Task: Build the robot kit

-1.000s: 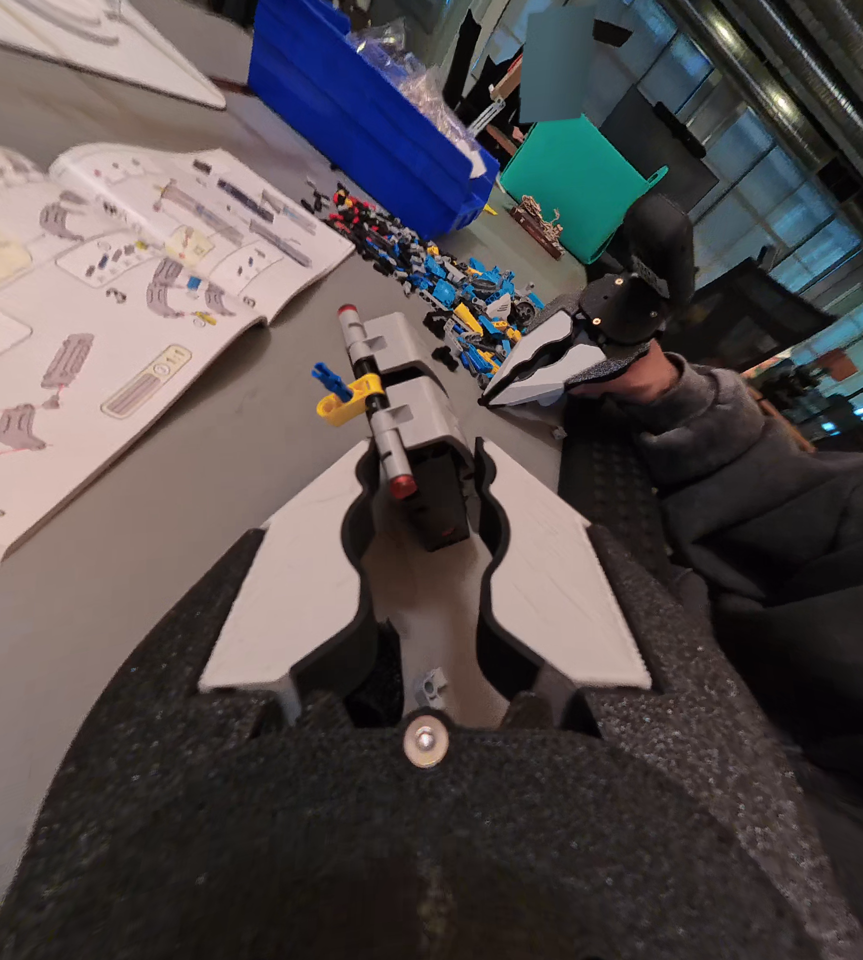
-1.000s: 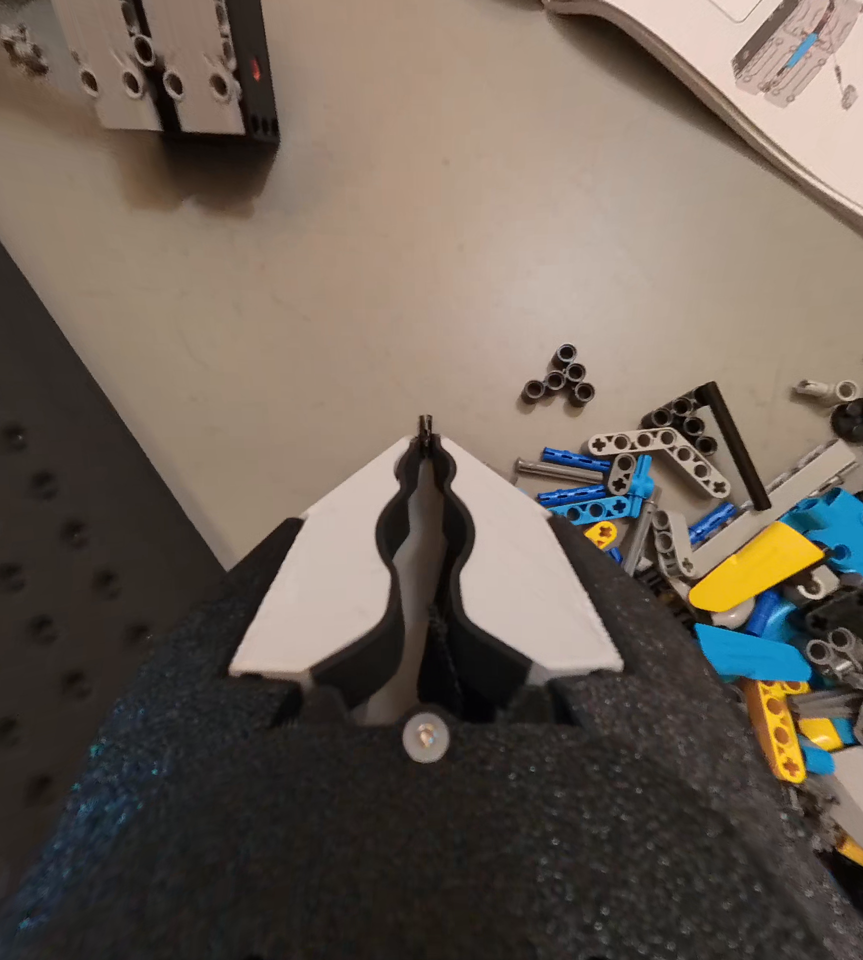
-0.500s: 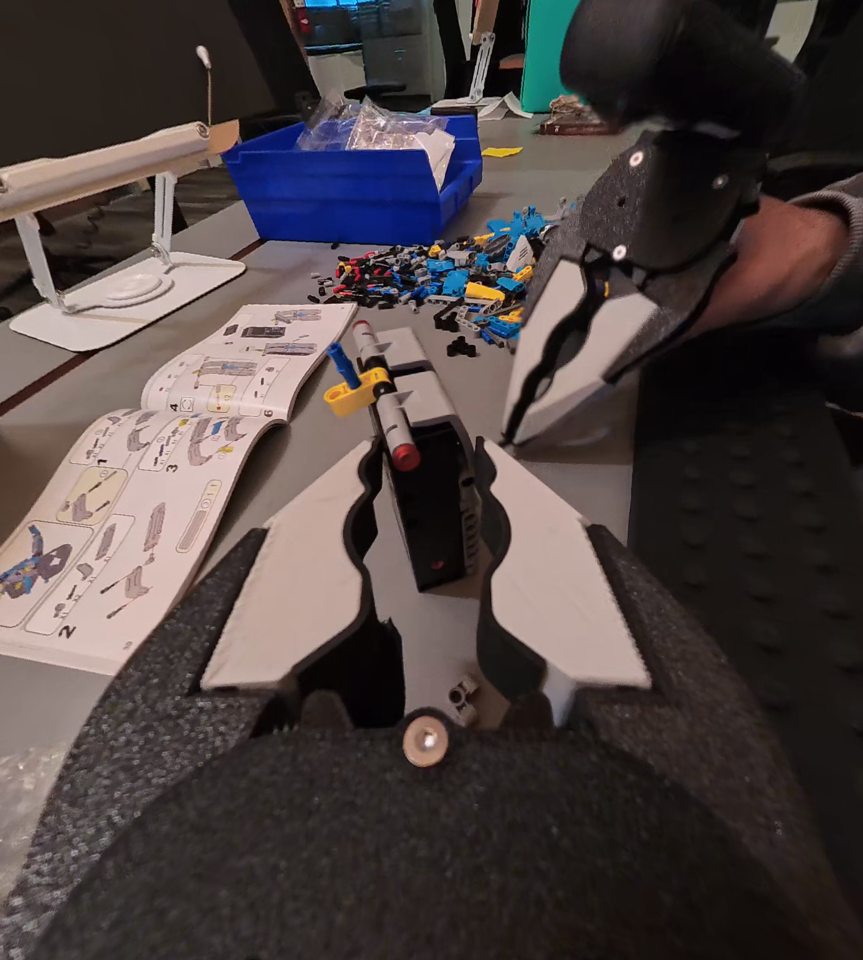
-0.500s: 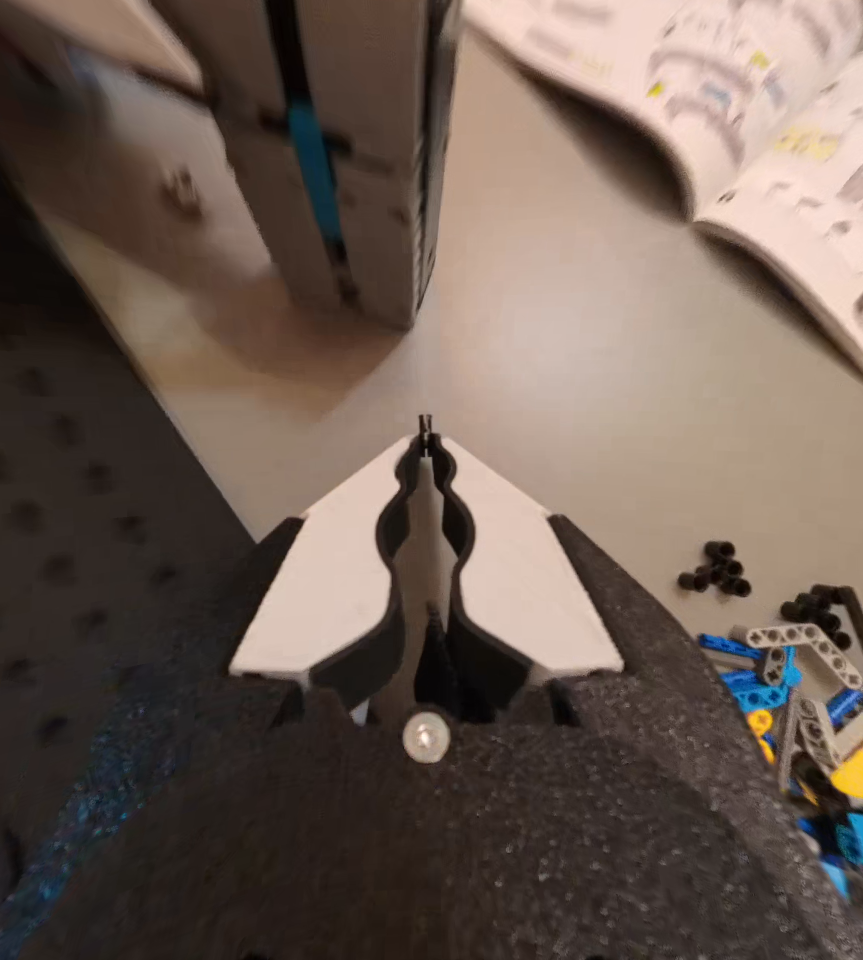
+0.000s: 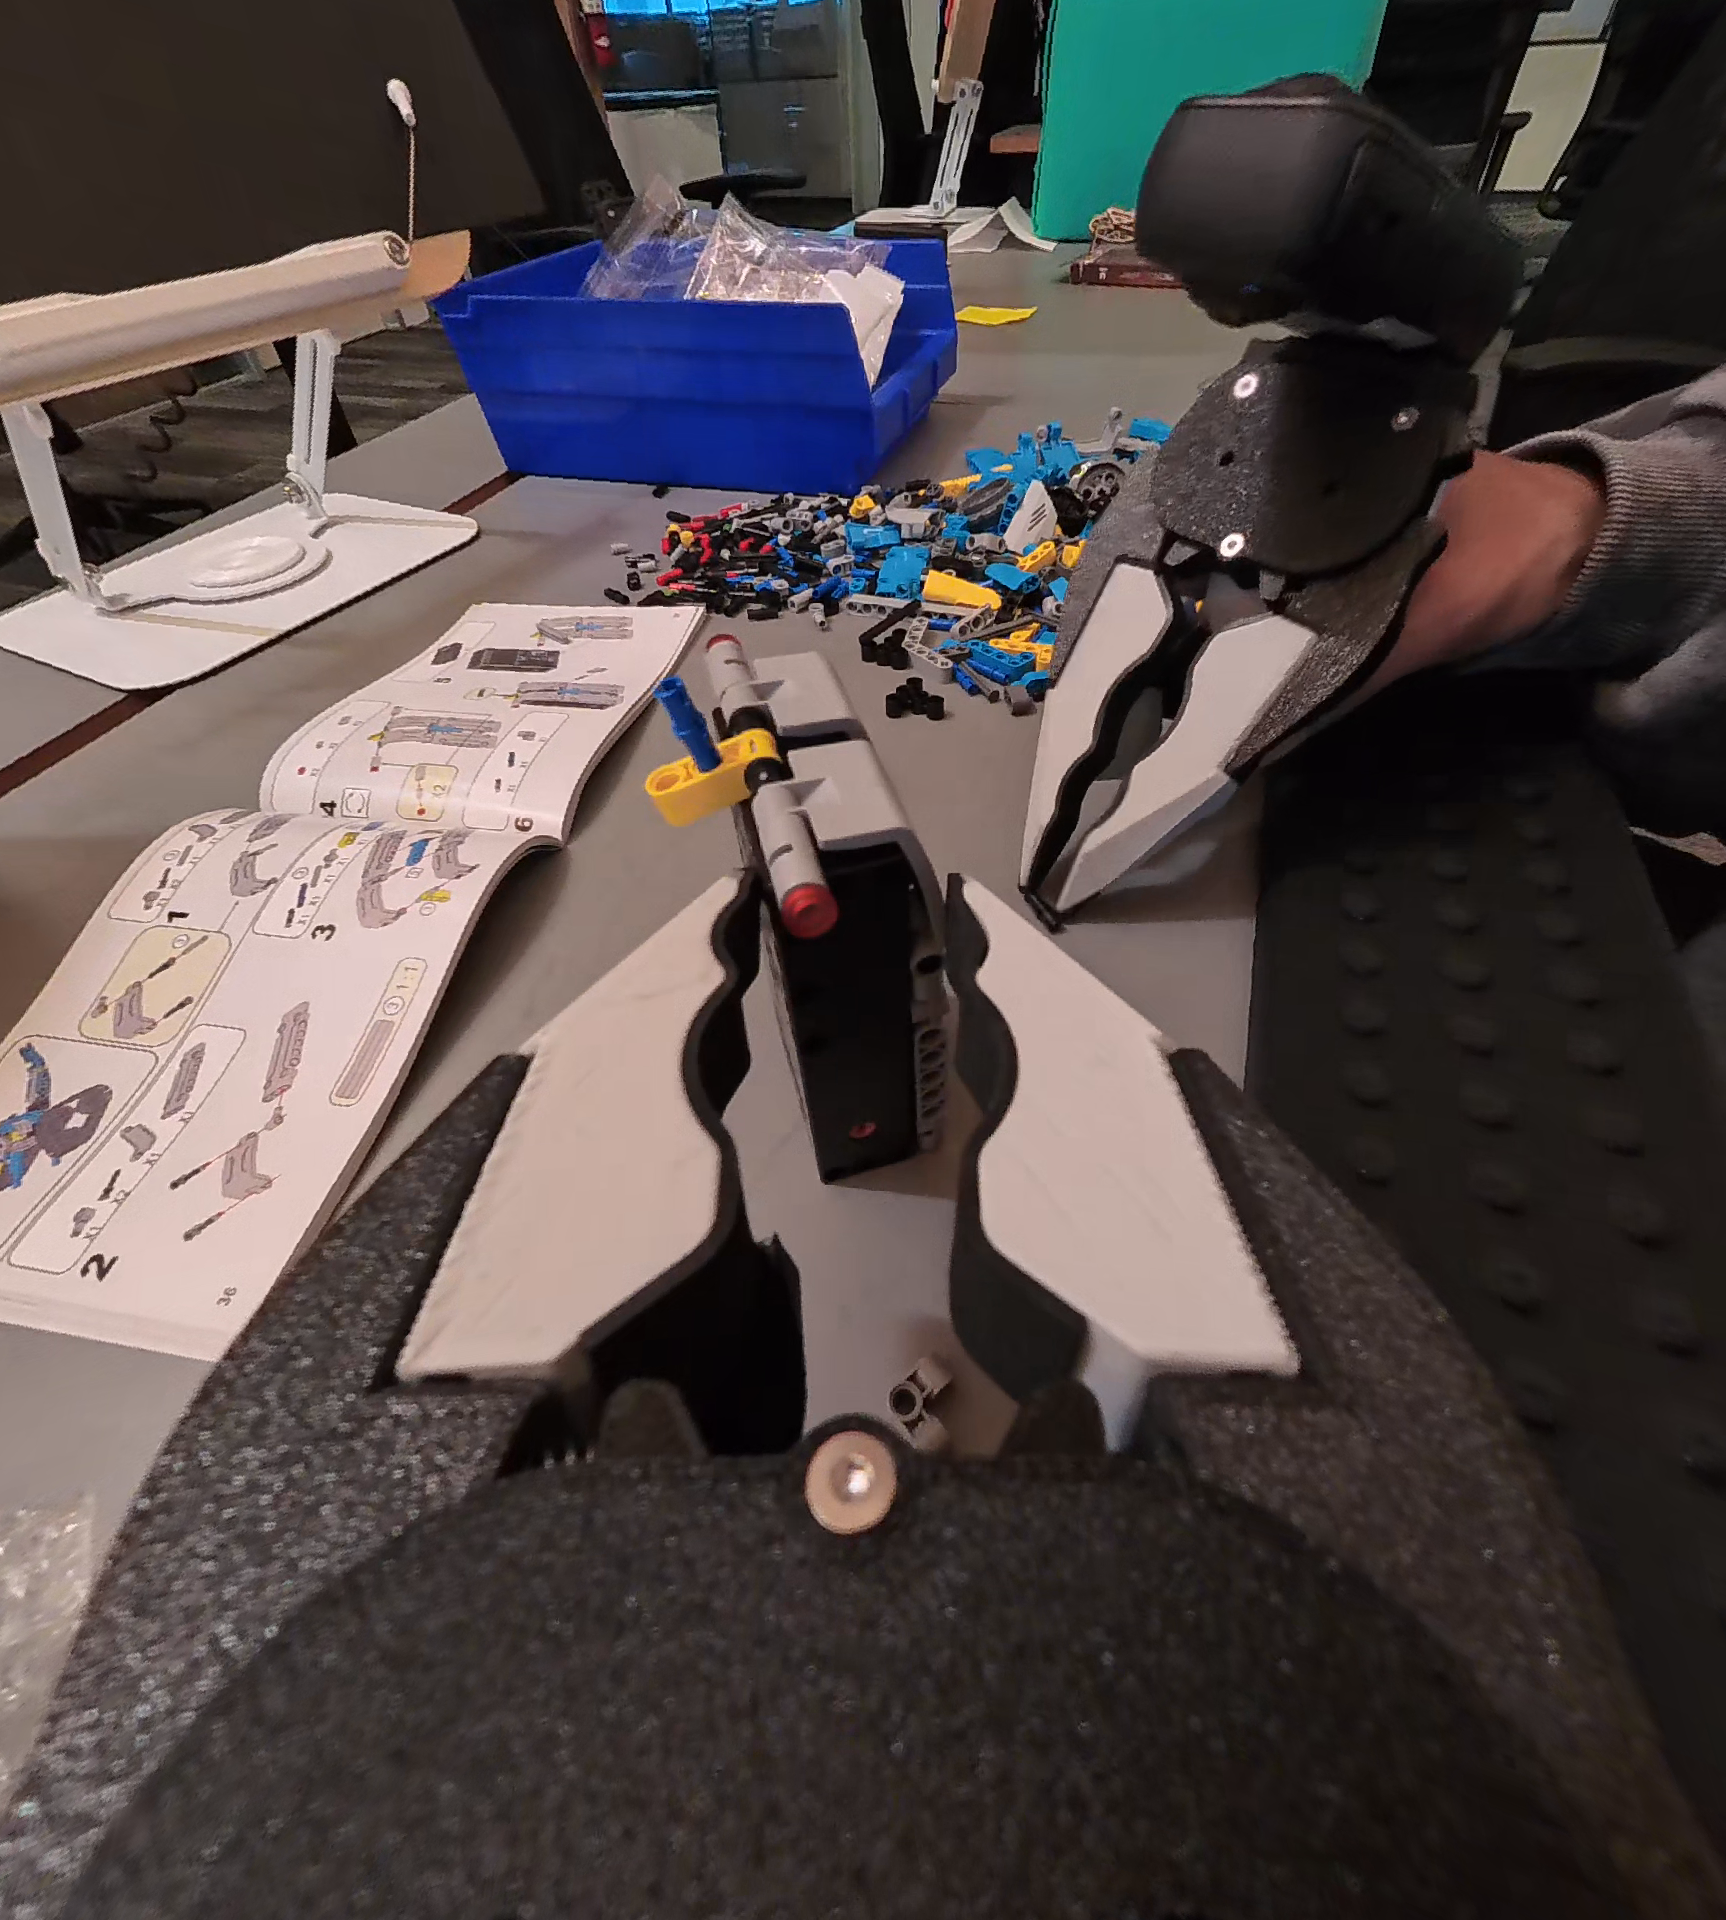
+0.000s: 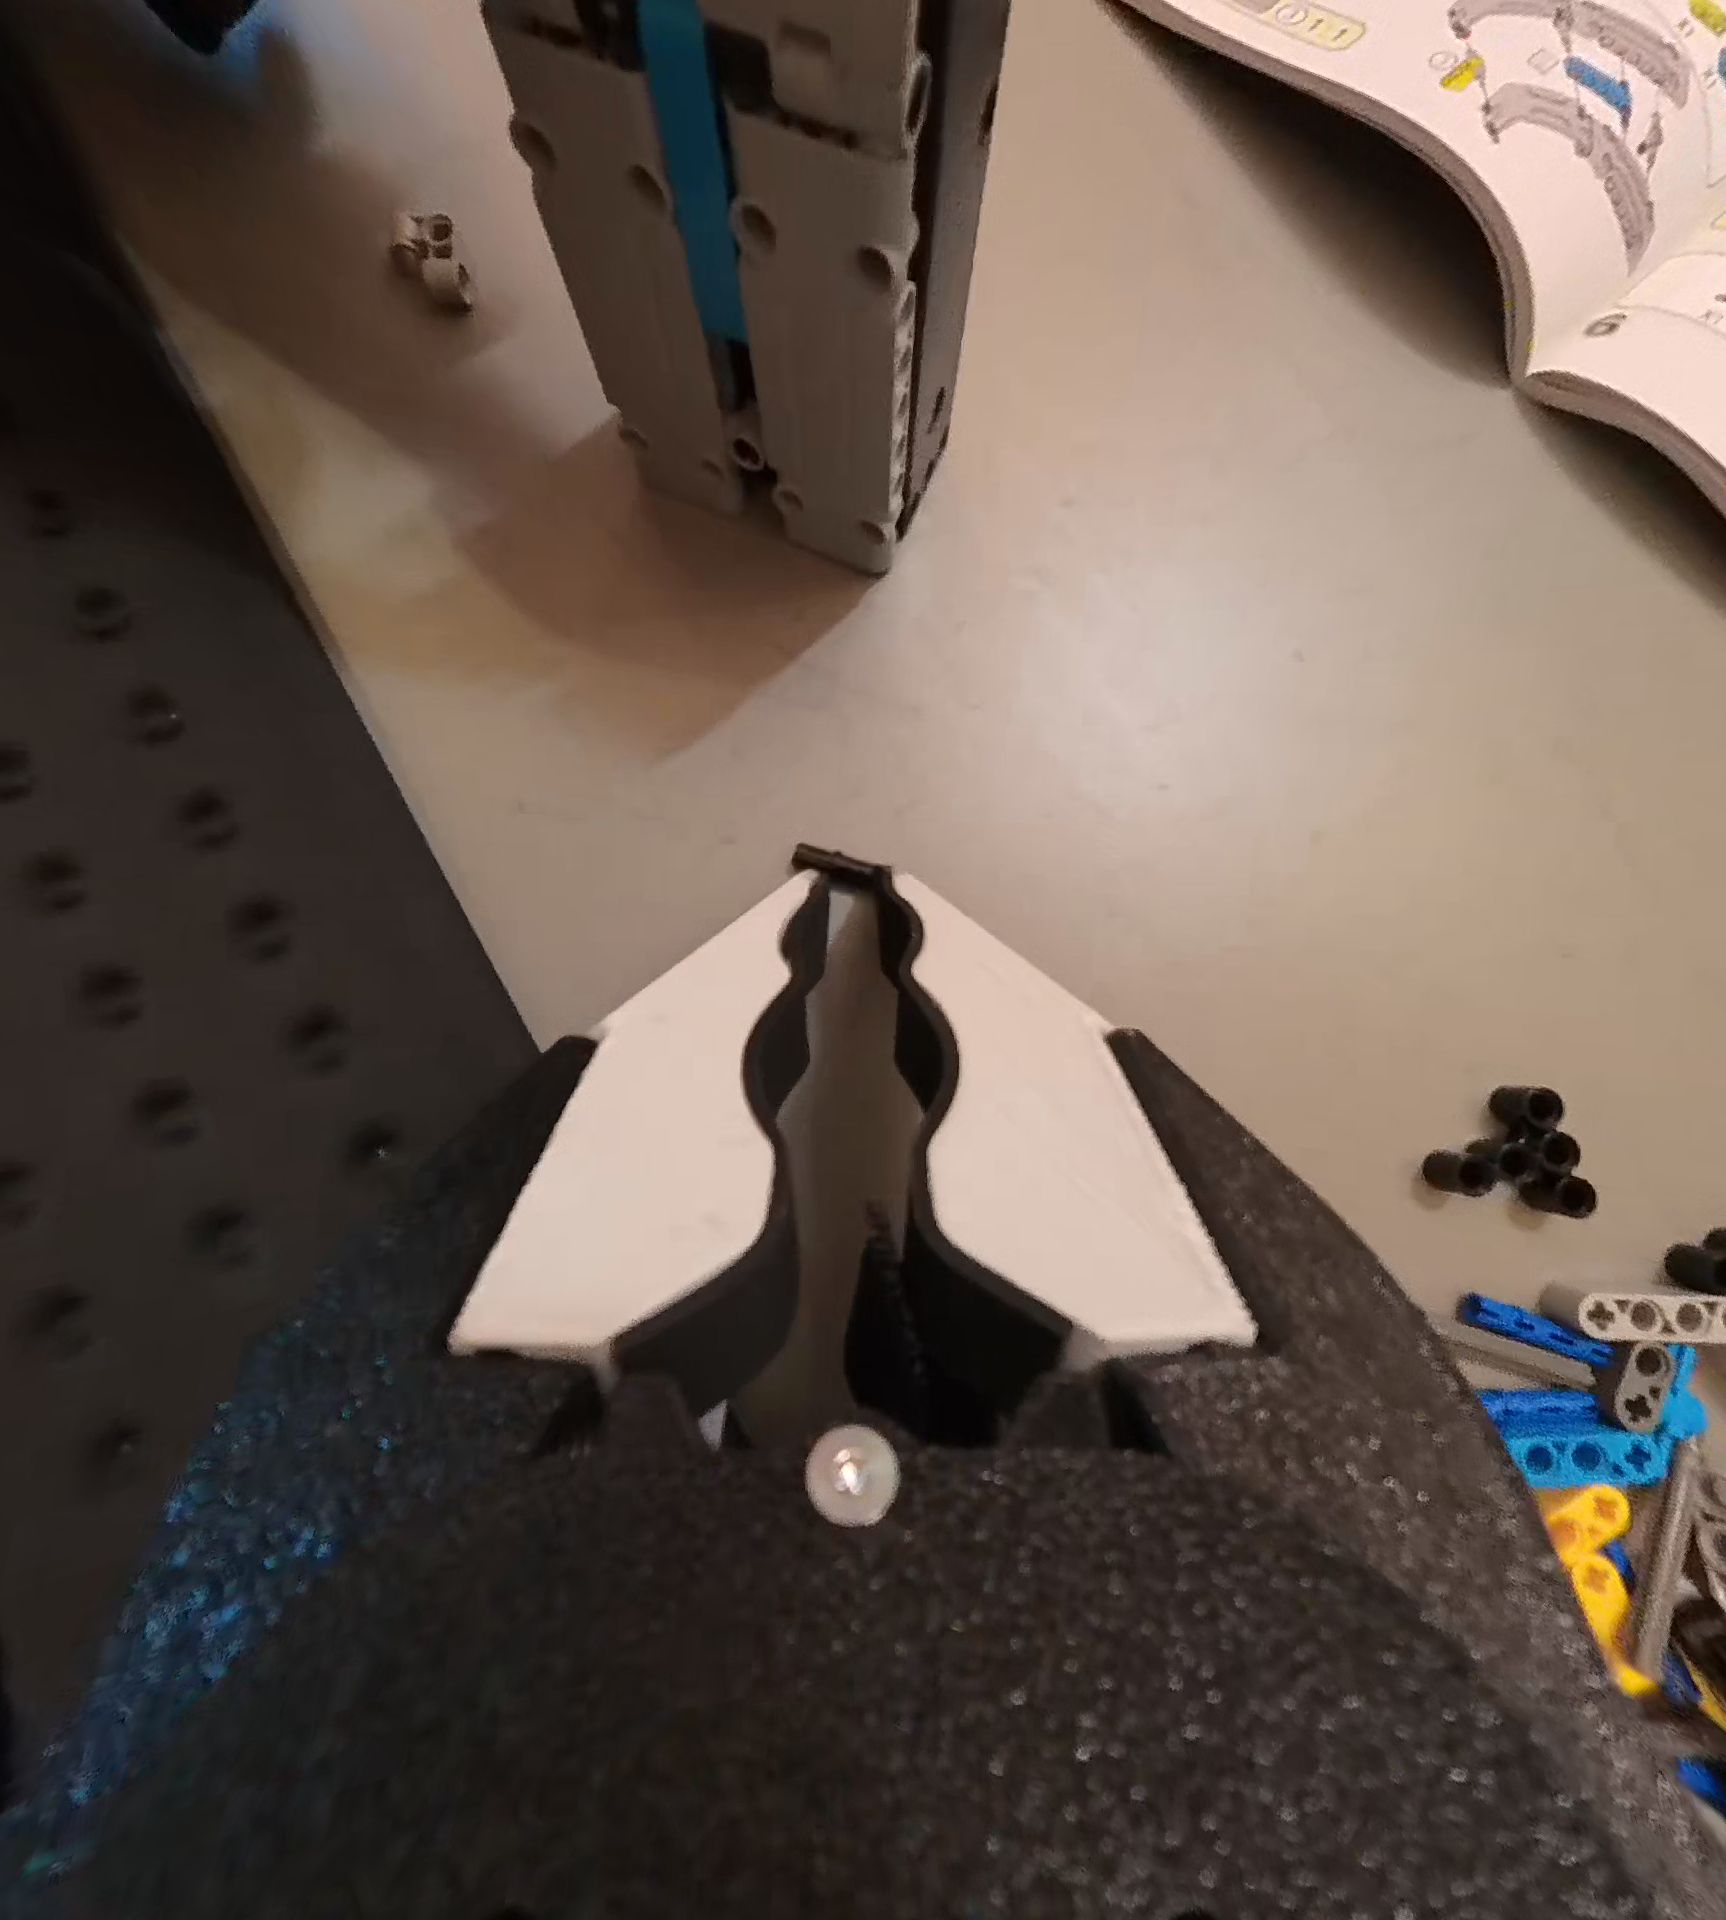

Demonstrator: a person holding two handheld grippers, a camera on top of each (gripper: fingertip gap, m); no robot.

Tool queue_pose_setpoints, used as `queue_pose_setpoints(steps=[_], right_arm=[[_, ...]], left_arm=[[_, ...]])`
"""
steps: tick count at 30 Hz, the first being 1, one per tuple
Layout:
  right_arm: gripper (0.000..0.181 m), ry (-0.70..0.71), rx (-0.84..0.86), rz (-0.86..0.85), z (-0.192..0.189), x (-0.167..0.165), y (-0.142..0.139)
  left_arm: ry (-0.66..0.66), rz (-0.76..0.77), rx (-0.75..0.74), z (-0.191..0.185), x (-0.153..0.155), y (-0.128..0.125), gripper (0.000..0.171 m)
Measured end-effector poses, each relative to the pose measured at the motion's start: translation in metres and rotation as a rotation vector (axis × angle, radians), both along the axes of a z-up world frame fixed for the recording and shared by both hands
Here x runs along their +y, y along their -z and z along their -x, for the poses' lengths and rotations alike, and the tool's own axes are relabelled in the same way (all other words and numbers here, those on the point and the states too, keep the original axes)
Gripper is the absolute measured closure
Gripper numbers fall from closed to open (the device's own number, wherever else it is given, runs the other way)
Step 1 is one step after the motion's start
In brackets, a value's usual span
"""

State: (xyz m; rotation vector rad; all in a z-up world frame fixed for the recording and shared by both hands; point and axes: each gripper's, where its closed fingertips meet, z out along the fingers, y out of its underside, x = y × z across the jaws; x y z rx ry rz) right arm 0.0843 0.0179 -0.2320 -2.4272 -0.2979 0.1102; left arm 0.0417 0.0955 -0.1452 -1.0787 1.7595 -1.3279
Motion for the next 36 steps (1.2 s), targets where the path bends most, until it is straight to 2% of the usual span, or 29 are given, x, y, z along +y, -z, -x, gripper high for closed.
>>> queue_pose_setpoints(steps=[4,15,36], right_arm=[[0.175,-0.058,0.075,0.028,0.008,-0.005,0.001],[0.169,-0.250,0.046,-0.022,0.012,-0.010,-0.003],[0.178,-0.164,0.077,-0.007,0.001,-0.002,0.001]], left_arm=[[0.001,-0.004,-0.002,0.000,0.000,0.000,0.137],[0.006,0.004,-0.002,0.000,0.000,0.000,0.137],[0.006,0.017,-0.003,0.000,0.000,0.000,0.137]])
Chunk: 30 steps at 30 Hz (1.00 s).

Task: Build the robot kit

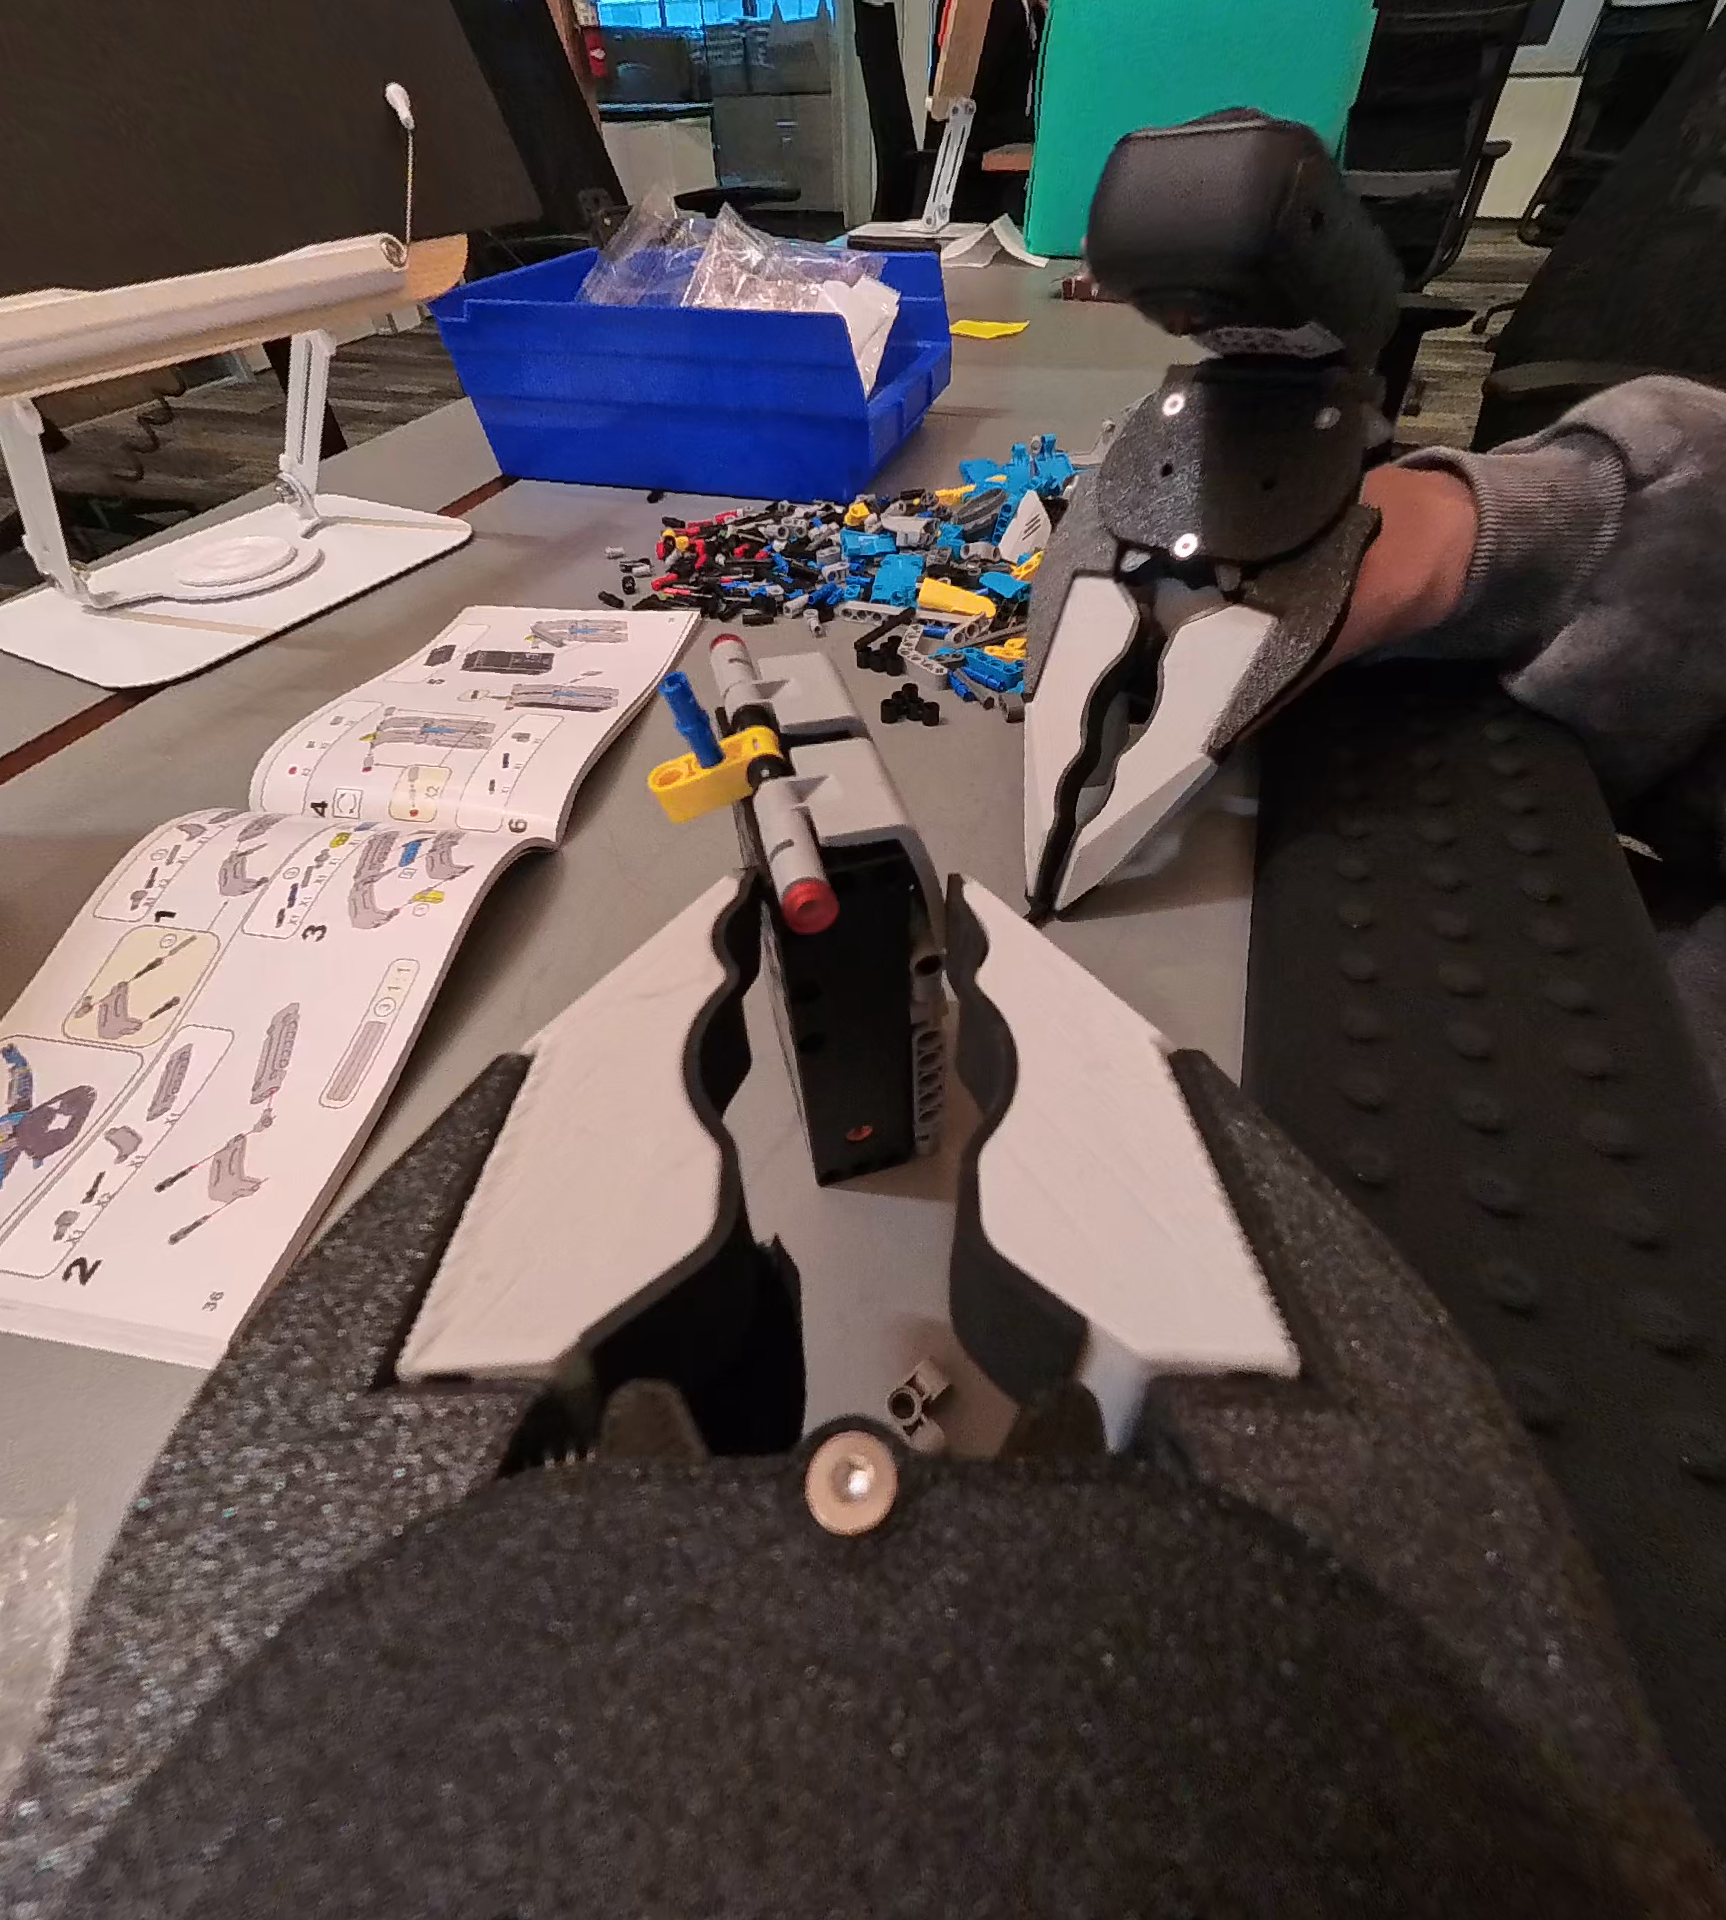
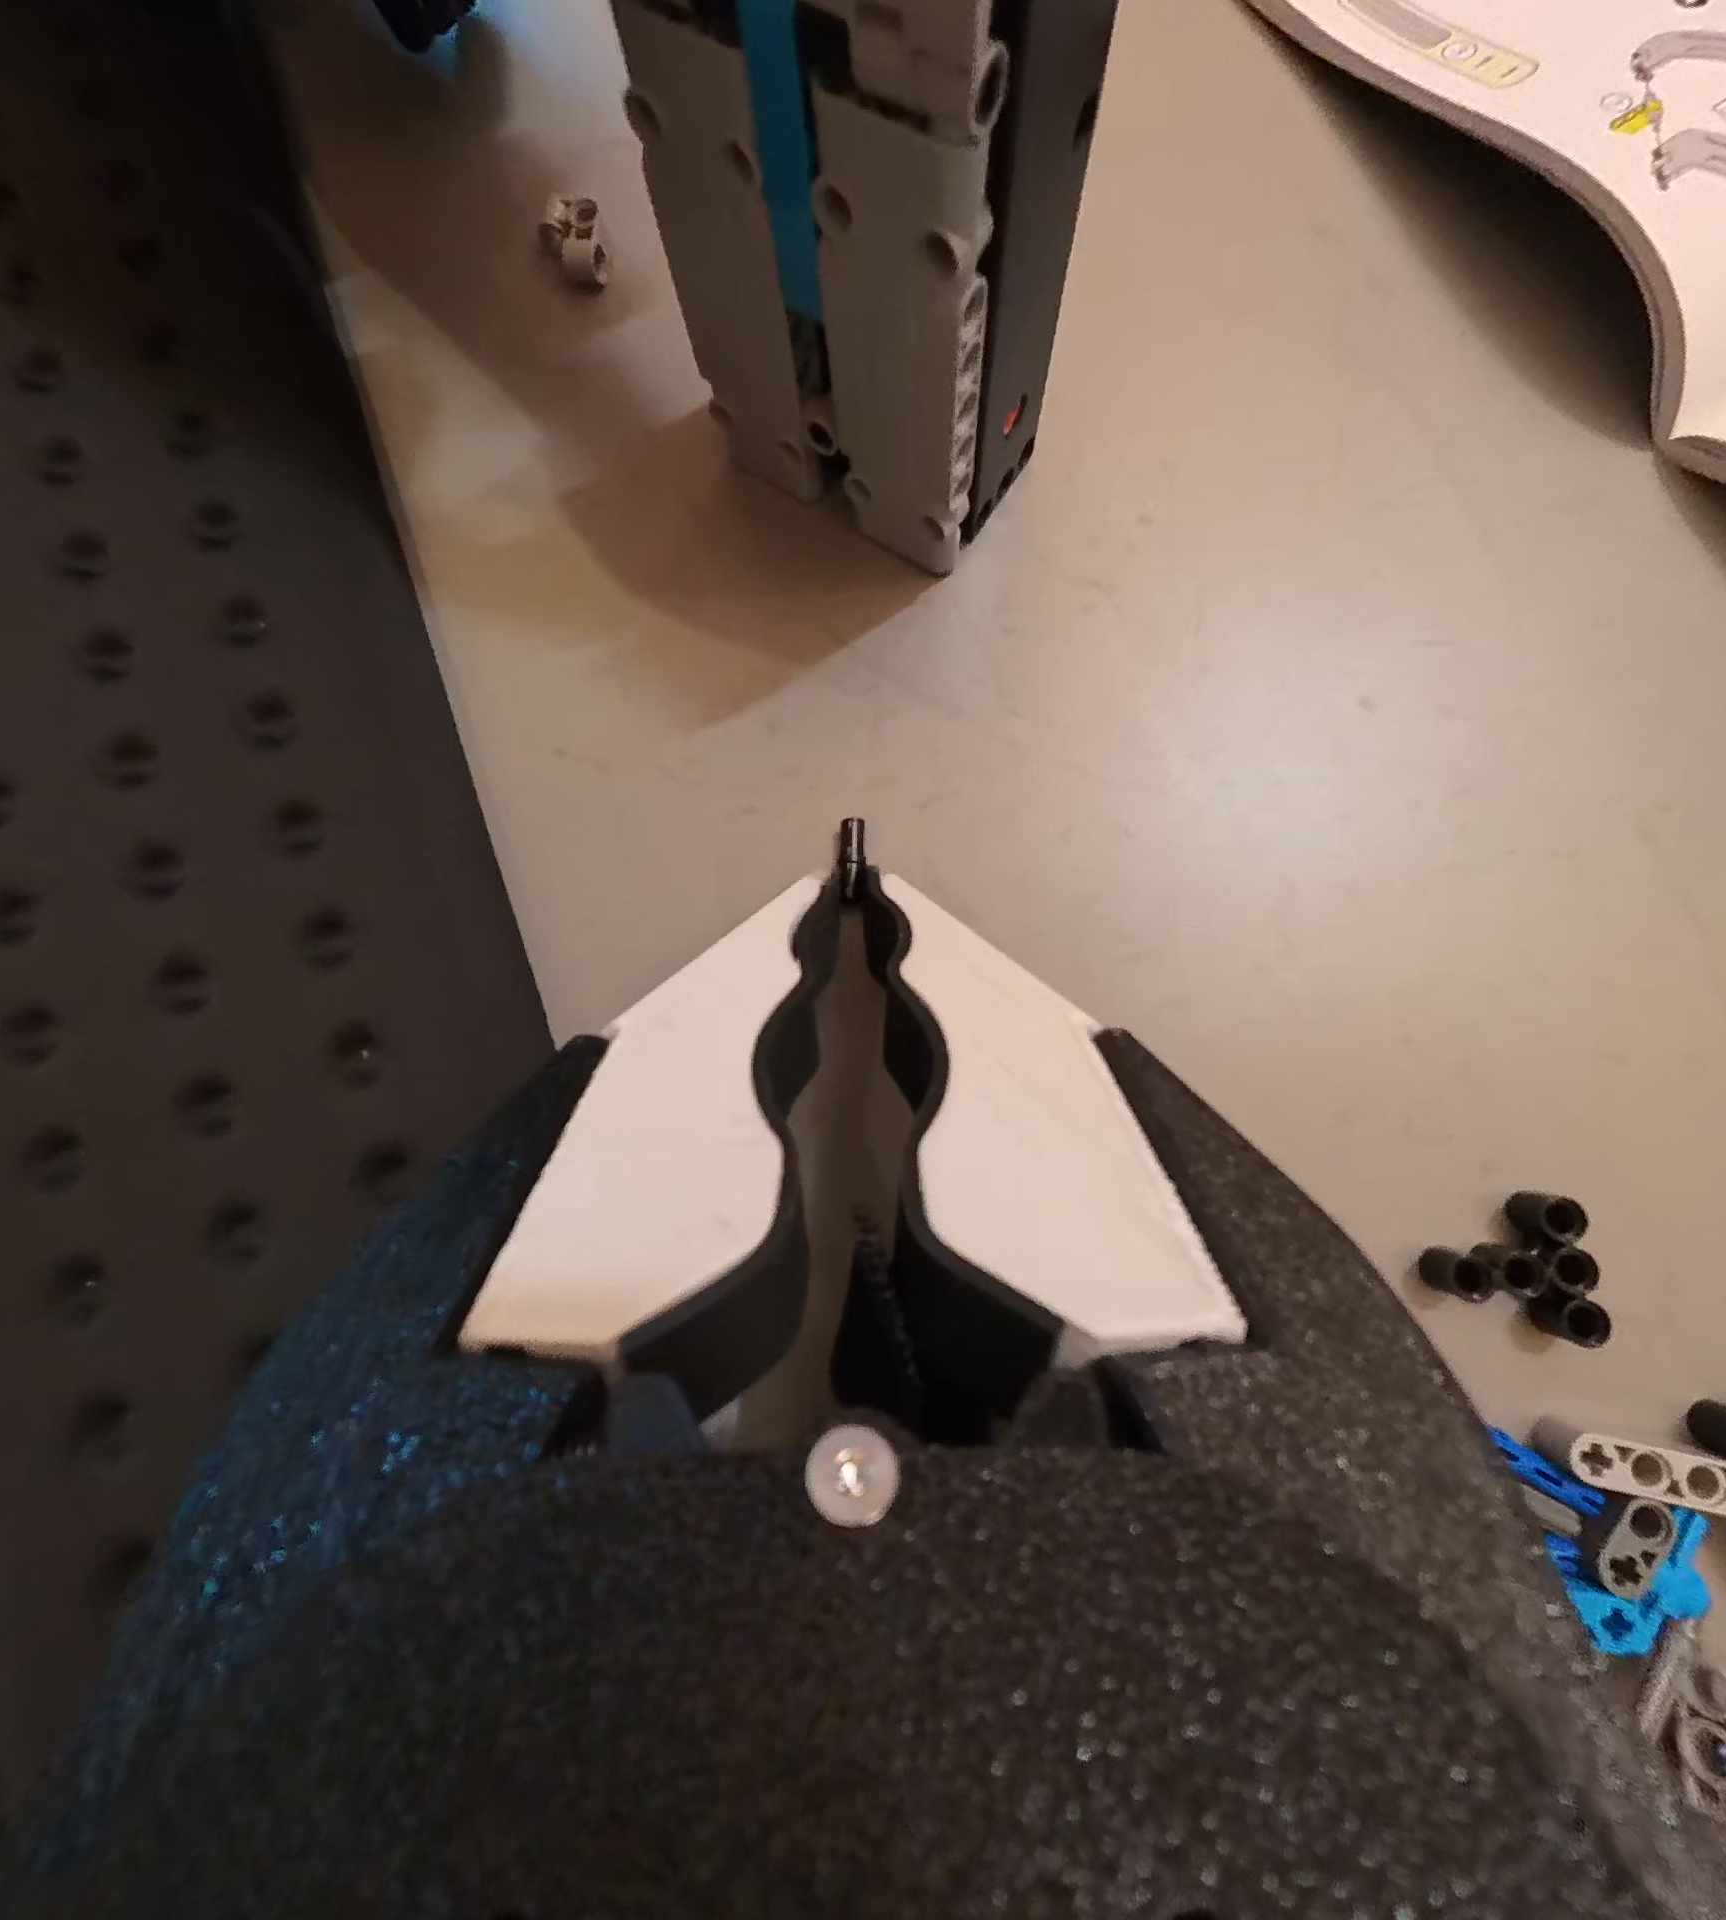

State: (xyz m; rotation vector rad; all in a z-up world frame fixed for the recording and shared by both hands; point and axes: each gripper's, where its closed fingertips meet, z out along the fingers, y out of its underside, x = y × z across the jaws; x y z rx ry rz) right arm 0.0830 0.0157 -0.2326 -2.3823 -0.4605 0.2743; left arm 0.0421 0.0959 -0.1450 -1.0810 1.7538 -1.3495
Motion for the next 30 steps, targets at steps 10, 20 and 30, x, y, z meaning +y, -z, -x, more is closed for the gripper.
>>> queue_pose_setpoints(steps=[10,20,30], right_arm=[[0.179,0.298,0.416,-0.194,0.039,0.039,-0.072],[0.179,0.462,1.117,-0.214,0.045,0.058,-0.099],[0.177,0.521,1.087,-0.234,0.041,0.065,-0.094]], left_arm=[[-0.004,-0.003,-0.015,0.000,0.001,0.000,0.137],[-0.016,-0.070,-0.046,0.000,-0.003,-0.001,0.137],[-0.049,-0.128,-0.047,0.000,-0.005,-0.001,0.137]])
